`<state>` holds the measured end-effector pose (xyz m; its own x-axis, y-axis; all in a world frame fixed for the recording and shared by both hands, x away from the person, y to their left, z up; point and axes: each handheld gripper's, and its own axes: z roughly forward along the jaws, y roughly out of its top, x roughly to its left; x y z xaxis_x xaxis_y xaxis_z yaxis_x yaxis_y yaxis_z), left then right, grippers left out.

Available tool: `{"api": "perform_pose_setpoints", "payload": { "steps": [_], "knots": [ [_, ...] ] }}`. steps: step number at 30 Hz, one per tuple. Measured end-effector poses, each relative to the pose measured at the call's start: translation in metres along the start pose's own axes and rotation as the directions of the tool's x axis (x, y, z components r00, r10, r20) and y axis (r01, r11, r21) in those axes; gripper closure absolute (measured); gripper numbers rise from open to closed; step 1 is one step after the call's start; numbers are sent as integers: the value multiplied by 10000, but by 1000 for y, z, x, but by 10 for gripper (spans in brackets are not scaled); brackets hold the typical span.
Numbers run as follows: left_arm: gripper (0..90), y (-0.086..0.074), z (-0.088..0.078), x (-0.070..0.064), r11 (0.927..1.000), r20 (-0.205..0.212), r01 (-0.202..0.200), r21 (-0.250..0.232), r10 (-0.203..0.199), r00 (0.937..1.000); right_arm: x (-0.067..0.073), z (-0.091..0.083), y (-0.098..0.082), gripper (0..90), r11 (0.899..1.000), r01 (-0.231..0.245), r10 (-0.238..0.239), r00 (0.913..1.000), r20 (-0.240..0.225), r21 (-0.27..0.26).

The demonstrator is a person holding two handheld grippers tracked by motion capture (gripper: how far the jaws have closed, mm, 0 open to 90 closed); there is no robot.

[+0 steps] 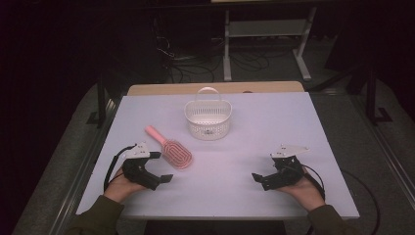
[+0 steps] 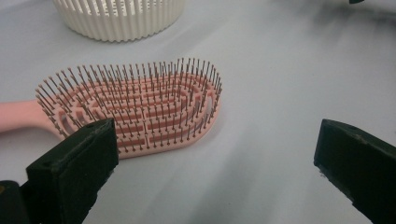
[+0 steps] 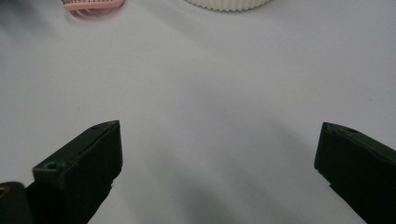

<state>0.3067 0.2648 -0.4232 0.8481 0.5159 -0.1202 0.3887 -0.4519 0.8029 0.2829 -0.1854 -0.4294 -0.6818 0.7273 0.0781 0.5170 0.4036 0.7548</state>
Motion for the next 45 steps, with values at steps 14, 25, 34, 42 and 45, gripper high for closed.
{"api": "perform_pose_setpoints", "payload": {
  "steps": [14, 25, 34, 42, 45],
  "knots": [
    [0, 2, -3, 2, 9999, -8, -16, -106, 16, 10000, 0, 2, 1, 9, 10000, 28, -28, 9997, -234, 13],
    [0, 4, -2, 1, 9999, -26, -108, -92, 108, 9999, 0, 0, 0, 8, 10000, -30, 30, 9998, -211, -27],
    [0, 8, -3, 3, 9998, -70, -185, -110, 184, 9998, -1, 0, -1, 9, 10000, -59, 58, 9997, -246, -38],
    [0, 12, -4, 9, 9998, -63, -91, -173, 90, 9999, -1, 0, -1, 9, 10000, -98, 97, 9996, -280, -14],
    [0, 12, -4, 10, 9999, -69, -103, -117, 102, 9999, -1, 0, -1, 9, 10000, -95, 95, 9996, -282, -3]
  ]
}}
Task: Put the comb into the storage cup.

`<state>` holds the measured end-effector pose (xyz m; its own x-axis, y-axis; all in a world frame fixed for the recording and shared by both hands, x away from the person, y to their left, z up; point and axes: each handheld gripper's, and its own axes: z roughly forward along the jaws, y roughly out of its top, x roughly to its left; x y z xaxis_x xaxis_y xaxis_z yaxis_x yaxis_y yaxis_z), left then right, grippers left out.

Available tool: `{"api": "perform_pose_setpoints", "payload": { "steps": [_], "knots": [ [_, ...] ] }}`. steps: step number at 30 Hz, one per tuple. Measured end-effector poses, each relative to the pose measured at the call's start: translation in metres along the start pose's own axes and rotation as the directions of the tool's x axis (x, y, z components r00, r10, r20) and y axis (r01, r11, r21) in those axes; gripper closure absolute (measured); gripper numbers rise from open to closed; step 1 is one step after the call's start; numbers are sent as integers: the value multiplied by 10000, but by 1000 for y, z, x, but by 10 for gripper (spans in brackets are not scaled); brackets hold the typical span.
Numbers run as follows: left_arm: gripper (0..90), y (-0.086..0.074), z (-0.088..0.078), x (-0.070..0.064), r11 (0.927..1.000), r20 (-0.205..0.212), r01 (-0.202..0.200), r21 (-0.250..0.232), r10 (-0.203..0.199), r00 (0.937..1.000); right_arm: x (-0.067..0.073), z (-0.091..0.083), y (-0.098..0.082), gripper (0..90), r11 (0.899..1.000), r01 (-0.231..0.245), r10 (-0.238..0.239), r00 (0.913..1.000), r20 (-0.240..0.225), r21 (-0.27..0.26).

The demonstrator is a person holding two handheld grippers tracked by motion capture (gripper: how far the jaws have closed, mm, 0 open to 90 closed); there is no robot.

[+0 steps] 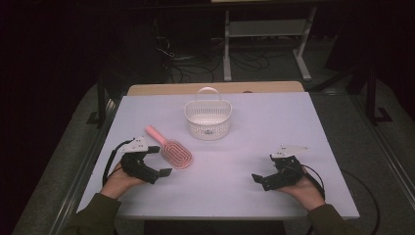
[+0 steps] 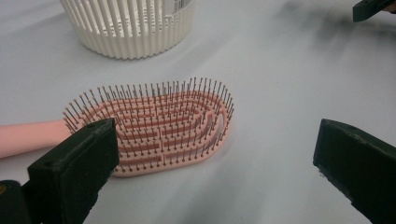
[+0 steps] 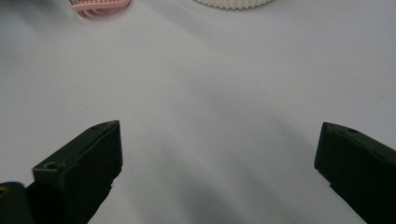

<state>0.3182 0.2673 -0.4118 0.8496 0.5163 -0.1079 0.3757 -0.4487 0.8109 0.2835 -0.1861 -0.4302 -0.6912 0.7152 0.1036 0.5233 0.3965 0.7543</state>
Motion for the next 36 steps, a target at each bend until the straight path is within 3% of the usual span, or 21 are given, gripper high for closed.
{"api": "perform_pose_setpoints", "payload": {
  "steps": [36],
  "knots": [
    [2, 20, -1, 15, 9997, -313, -45, -235, 38, 9995, 1, 1, 0, 8, 10000, 9, -9, 10000, -36, 45]
  ]
}}
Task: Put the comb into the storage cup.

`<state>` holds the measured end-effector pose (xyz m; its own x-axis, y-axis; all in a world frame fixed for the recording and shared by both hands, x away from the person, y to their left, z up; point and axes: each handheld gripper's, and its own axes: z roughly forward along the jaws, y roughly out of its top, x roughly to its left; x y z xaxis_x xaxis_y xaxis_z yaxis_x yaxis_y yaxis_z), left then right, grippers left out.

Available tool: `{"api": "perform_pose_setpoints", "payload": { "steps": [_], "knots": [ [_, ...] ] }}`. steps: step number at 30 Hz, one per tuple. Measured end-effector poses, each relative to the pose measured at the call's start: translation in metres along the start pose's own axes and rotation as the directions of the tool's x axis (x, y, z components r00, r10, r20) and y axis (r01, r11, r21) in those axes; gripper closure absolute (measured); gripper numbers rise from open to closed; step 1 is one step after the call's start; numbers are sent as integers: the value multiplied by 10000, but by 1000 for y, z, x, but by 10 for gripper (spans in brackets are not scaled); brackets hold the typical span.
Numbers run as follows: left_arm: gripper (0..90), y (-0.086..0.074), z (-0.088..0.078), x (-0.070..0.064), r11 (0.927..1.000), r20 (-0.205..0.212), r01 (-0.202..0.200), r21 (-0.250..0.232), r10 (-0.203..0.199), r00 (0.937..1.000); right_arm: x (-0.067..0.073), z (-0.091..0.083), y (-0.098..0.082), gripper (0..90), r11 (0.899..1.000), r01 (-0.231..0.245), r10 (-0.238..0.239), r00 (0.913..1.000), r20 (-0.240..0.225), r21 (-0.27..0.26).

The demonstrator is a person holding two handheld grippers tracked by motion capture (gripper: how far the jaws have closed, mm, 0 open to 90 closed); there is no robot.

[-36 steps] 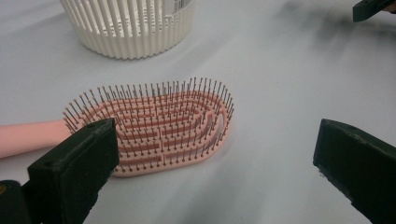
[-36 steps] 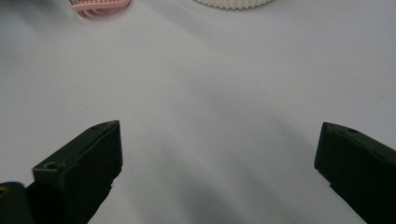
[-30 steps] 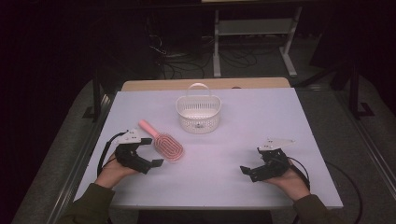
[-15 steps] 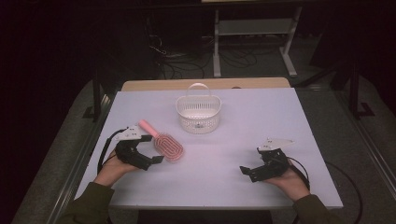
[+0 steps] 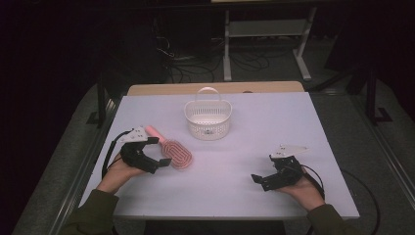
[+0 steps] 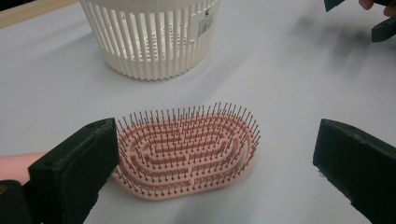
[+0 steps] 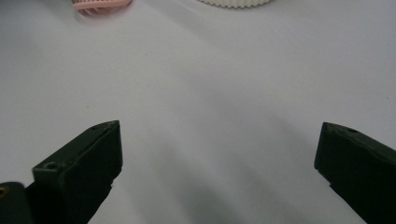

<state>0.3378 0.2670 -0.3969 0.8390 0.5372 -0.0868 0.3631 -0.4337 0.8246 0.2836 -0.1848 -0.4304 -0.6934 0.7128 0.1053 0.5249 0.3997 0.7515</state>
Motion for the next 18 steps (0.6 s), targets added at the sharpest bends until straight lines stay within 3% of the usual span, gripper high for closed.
{"api": "perform_pose_setpoints", "payload": {
  "steps": [18],
  "knots": [
    [2, 10, -1, 17, 10000, -306, 70, -10, -71, 9995, 0, 0, 0, 9, 10000, -34, 34, 10000, -75, -13]
  ]
}}
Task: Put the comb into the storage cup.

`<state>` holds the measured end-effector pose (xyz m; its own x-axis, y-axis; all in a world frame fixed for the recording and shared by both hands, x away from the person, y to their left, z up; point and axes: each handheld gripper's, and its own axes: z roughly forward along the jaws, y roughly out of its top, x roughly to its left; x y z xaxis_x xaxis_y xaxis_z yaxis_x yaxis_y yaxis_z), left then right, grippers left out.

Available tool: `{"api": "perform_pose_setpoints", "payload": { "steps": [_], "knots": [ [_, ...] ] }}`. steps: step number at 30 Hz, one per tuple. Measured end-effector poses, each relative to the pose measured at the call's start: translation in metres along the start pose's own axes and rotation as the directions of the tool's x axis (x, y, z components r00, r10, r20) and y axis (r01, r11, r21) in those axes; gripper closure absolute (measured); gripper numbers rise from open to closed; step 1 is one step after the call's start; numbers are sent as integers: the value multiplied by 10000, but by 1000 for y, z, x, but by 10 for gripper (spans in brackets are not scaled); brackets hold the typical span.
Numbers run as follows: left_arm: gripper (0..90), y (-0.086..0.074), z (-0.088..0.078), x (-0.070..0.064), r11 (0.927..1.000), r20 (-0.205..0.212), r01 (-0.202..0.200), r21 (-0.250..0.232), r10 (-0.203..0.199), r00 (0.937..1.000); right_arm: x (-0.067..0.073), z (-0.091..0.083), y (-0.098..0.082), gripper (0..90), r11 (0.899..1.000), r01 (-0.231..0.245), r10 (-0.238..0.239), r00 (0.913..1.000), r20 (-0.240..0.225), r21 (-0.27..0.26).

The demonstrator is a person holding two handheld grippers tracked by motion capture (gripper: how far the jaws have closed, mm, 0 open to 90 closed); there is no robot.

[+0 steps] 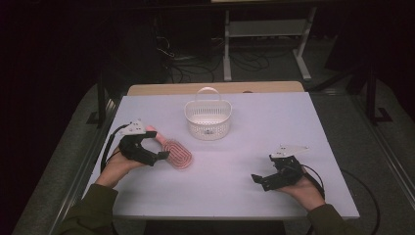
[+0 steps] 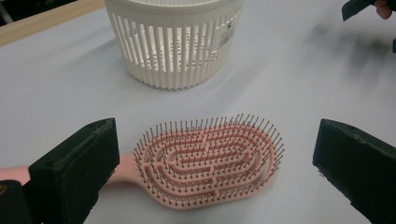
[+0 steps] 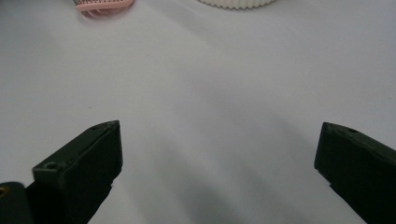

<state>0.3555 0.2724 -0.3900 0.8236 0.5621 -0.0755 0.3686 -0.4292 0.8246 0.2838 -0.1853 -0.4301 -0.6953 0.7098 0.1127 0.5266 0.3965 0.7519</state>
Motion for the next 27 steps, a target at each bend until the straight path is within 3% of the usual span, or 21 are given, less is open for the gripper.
{"api": "perform_pose_setpoints", "payload": {
  "steps": [27],
  "knots": [
    [4, 19, 10, 25, 9999, -399, 9, 103, -5, 9992, 0, 0, 0, 8, 10000, 12, -12, 10000, -49, -18]
  ]
}}
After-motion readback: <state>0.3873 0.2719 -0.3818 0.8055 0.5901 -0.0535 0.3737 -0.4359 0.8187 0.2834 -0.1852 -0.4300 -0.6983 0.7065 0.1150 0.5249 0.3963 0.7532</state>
